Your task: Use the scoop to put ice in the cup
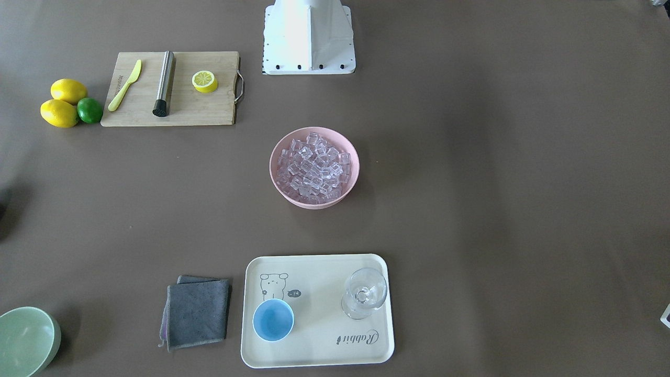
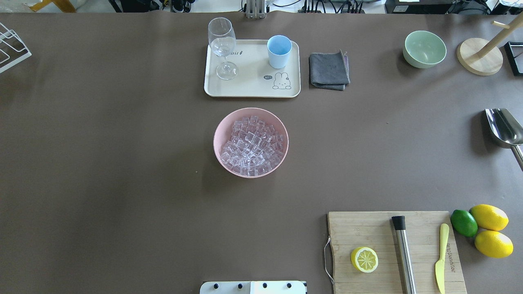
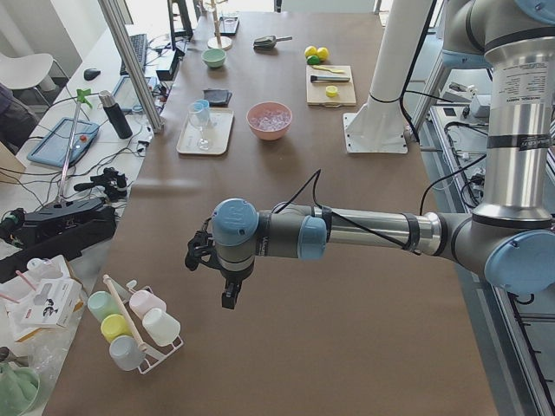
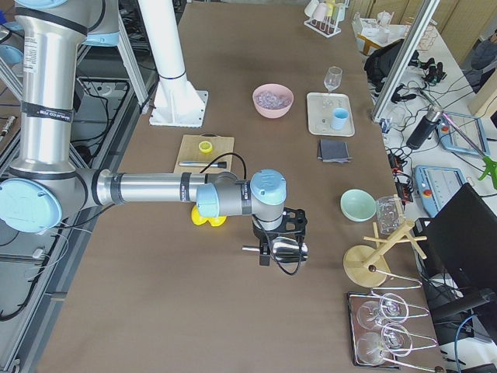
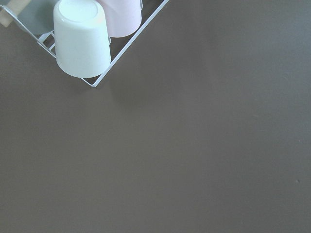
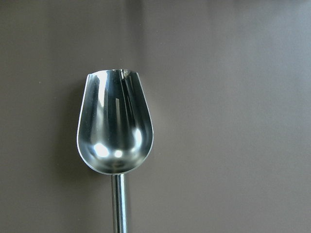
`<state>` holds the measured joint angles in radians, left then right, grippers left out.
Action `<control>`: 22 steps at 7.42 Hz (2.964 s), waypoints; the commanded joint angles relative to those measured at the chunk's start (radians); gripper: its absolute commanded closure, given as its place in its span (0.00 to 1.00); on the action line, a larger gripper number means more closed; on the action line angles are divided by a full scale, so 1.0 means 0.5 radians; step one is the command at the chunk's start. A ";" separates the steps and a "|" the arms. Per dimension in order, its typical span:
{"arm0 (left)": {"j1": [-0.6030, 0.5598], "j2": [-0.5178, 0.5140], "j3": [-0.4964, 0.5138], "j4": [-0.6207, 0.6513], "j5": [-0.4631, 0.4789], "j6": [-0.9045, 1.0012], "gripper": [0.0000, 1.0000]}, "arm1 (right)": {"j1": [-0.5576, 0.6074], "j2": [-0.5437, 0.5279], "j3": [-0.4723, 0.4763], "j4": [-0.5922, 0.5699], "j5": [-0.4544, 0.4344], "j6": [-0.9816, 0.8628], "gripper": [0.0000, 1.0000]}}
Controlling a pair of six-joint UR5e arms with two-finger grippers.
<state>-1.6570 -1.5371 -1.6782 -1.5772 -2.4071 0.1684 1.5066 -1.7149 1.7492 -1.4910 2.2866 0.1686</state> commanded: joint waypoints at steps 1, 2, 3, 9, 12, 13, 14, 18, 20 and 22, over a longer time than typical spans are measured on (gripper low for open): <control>0.004 0.009 0.024 0.003 0.001 0.001 0.01 | 0.003 -0.021 -0.010 0.070 0.007 -0.042 0.00; 0.001 0.021 0.037 -0.003 0.001 0.001 0.01 | 0.003 -0.028 -0.031 0.122 0.007 -0.043 0.00; 0.001 0.046 0.037 -0.006 0.001 0.004 0.01 | 0.003 -0.037 -0.026 0.123 0.007 -0.028 0.00; 0.089 0.043 0.006 -0.027 -0.015 0.004 0.01 | 0.003 -0.101 -0.007 0.156 0.001 -0.030 0.00; 0.350 -0.073 -0.021 -0.196 -0.018 0.004 0.01 | -0.061 -0.230 -0.071 0.707 -0.008 0.373 0.00; 0.496 -0.083 -0.061 -0.272 -0.012 0.004 0.01 | -0.156 -0.230 -0.078 0.821 -0.017 0.560 0.00; 0.655 -0.092 -0.089 -0.409 -0.006 0.004 0.01 | -0.239 -0.239 -0.078 0.944 -0.026 0.738 0.00; 1.119 -0.392 -0.174 -0.561 0.001 0.004 0.01 | -0.573 -0.334 -0.209 1.509 -0.287 1.101 0.00; 1.417 -0.451 -0.218 -0.768 0.186 -0.002 0.01 | -0.654 -0.335 -0.426 1.827 -0.290 1.243 0.00; 1.540 -0.469 -0.215 -0.819 0.255 0.004 0.01 | -0.727 -0.322 -0.467 1.853 -0.306 1.243 0.06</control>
<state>-0.9483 -1.7578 -1.7854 -1.9544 -2.3184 0.1674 1.1768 -1.8802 1.5461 -0.5964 2.1401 0.7822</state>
